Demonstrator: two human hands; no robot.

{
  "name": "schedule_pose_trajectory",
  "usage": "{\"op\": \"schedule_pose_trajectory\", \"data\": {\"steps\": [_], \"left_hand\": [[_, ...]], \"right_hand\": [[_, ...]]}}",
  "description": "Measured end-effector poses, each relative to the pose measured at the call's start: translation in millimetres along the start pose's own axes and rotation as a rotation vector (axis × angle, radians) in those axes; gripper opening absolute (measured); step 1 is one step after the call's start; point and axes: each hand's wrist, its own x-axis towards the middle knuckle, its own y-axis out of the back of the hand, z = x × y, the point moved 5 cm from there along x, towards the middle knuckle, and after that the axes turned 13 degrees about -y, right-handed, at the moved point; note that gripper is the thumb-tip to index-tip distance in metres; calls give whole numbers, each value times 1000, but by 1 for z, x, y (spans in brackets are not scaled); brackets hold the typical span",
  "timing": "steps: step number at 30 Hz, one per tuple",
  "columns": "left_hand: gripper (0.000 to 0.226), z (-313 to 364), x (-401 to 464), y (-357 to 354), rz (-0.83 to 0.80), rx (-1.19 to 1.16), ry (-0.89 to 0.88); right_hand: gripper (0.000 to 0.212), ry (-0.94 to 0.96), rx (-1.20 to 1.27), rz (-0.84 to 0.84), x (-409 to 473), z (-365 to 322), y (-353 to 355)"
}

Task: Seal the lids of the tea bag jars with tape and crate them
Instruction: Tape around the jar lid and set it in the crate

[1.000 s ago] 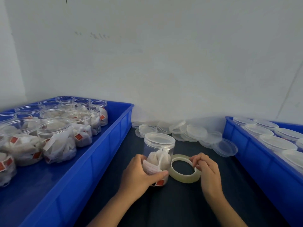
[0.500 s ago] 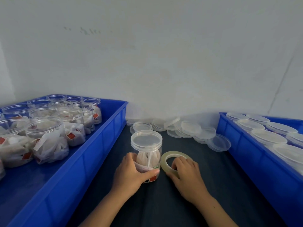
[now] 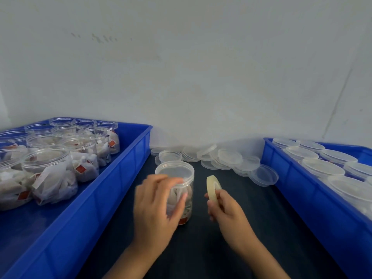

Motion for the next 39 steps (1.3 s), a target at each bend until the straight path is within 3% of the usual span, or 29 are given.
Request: {"op": "schedule_pose_trajectory", "data": {"steps": [4,7,13,18,23,33,39], "left_hand": [[20,15,-2,-15,-198,-229,-30],[21,11,-2,-16,-197,-359,64],[22,4,-1,-13,-163,-519,218],[8,2,-3,-14,-198,-621,255],[26,1,-6,-17,-223,-589,239],[9,1,-7,-16,-213,-602,275],[9,3,-8,-15,-191,-621,309]], "right_hand": [[8,187,-23,-84,-17,-14,-17],[2,290,-98,-102,-25,-19,-25],[14,401,-139,-52,-30,-21,-24],[15,383,-112,-61,-30,-20,-26],[13,364,-122,-83,-30,-18,-27],[12,290,-61,-98,-25,-13,-28],[14,272,-68,-84,-25,-11,-28]]}}
